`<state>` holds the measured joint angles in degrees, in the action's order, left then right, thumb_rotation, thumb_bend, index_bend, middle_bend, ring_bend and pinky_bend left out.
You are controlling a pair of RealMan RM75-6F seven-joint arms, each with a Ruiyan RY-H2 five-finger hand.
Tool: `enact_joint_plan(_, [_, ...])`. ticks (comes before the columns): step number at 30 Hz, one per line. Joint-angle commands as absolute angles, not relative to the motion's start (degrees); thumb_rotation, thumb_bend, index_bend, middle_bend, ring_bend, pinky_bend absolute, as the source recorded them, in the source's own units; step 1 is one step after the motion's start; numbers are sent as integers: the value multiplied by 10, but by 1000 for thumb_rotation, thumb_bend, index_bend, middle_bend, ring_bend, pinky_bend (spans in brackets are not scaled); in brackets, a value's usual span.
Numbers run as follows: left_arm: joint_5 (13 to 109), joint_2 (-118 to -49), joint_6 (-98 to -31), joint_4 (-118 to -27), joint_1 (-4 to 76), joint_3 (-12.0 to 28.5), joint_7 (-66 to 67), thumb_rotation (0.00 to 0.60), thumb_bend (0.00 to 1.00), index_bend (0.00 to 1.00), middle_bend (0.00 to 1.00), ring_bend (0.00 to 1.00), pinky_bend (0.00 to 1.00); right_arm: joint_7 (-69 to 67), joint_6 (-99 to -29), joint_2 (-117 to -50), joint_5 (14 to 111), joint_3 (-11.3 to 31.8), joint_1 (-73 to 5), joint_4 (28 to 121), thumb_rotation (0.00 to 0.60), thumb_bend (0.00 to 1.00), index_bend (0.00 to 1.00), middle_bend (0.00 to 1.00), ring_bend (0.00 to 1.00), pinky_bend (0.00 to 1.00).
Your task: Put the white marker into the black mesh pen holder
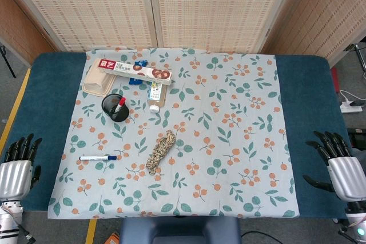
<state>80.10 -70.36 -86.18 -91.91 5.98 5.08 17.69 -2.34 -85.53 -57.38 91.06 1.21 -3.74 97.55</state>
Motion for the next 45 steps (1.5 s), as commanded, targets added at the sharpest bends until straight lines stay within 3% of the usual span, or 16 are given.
enact_joint_plan(1, [798, -704, -863, -917, 59, 52, 176, 600, 417, 118, 0, 0, 96, -21, -849, -577, 905, 14, -40, 971, 600, 0, 250, 87, 44, 0])
enact_joint_plan(26, [807, -703, -862, -927, 60, 48, 161, 600, 417, 118, 1, 0, 96, -20, -851, -576, 910, 10, -39, 975, 600, 0, 250, 87, 44, 0])
enact_joint_plan(31, [822, -705, -857, -968, 63, 41, 153, 600, 416, 118, 51, 0, 97, -26, -850, -576, 909, 10, -39, 974, 600, 0, 250, 87, 44, 0])
enact_joint_plan(43, [816, -815, -855, -1058, 90, 45, 360, 600, 417, 177, 151, 13, 112, -43, -846, -573, 907, 10, -41, 968, 600, 0, 249, 87, 44, 0])
enact_joint_plan(45, [807, -869, -840, -1053, 111, 53, 424, 600, 416, 193, 164, 20, 114, -51, -845, -572, 906, 11, -42, 966, 600, 0, 249, 87, 44, 0])
